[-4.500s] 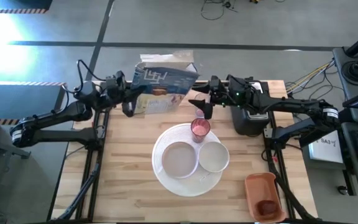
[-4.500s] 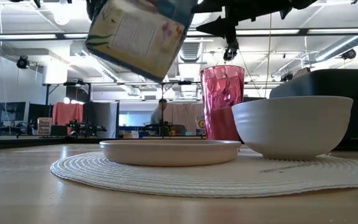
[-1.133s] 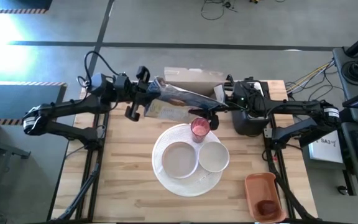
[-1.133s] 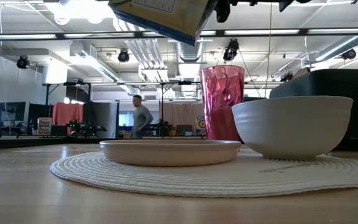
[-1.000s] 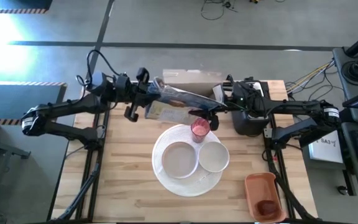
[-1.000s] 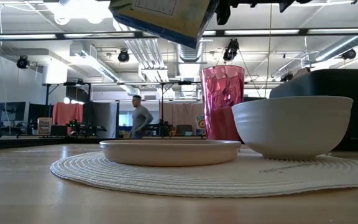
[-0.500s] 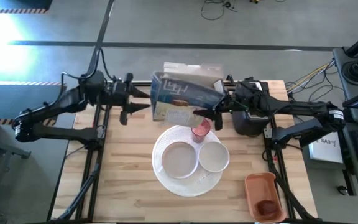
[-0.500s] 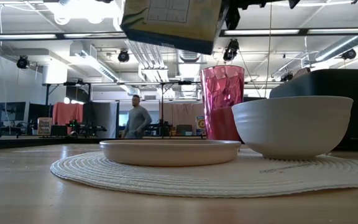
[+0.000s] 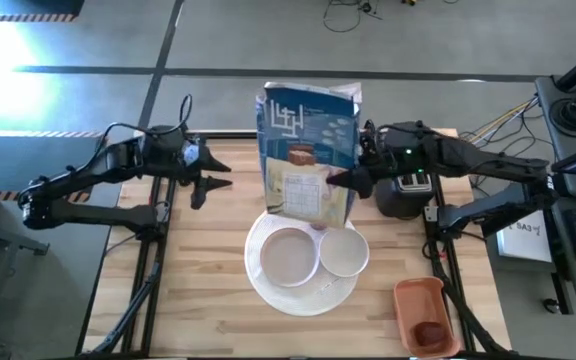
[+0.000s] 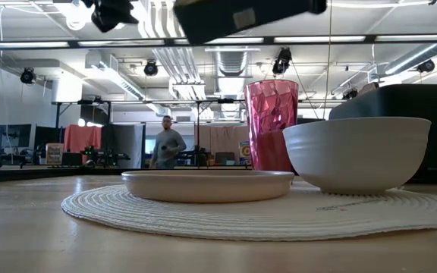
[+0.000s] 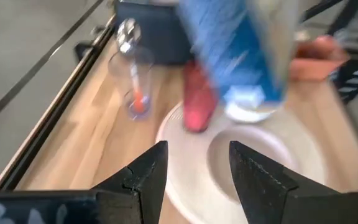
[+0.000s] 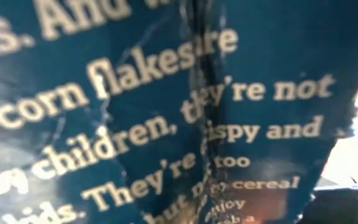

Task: Arrange a breakfast setting
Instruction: Pour the cereal from the cereal box into the white bowl

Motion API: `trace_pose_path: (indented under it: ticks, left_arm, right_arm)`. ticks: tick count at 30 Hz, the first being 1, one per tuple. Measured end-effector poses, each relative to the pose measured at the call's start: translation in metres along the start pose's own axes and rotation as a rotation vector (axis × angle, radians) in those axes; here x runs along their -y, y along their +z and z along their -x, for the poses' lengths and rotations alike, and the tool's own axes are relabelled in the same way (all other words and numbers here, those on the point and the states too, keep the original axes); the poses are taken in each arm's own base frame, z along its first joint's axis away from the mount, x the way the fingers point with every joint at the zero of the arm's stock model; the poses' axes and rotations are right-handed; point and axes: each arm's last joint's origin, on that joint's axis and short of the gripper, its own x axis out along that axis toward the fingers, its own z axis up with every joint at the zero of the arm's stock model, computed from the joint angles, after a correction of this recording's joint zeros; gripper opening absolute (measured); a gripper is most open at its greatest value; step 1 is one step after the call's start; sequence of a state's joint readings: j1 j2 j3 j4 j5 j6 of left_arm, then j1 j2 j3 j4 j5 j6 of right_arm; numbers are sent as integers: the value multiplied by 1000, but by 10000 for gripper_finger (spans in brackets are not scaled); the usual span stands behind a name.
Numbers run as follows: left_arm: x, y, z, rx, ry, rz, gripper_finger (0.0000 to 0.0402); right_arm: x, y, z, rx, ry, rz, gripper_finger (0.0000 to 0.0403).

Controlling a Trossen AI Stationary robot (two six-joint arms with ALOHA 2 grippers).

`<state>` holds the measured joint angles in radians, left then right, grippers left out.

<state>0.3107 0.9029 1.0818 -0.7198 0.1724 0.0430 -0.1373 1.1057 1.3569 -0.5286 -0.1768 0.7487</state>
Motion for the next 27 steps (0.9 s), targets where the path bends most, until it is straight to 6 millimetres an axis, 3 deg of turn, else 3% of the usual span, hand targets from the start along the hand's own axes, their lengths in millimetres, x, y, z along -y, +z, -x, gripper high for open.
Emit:
trace_pose_path:
  ticks: [4, 9, 18, 23, 27]
  left_arm:
    - [-3, -12, -6, -49, 89, 6, 155]
    - [-7, -24, -13, -88, 183, 33, 155]
    - [-11, -27, -10, -74, 363, 110, 155]
    - [-13, -26, -7, -39, 438, 156, 155]
    - [-13, -24, -5, -7, 451, 185, 155]
  right_arm:
    - [-27, -1, 15, -17, -100, -30, 182]
    - [-56, -20, 22, -82, -167, -59, 182]
    - [-98, -90, 7, -299, -285, -112, 181]
    - [-121, -132, 15, -418, -414, -138, 181]
    - [-142, -152, 31, -441, -456, -183, 181]
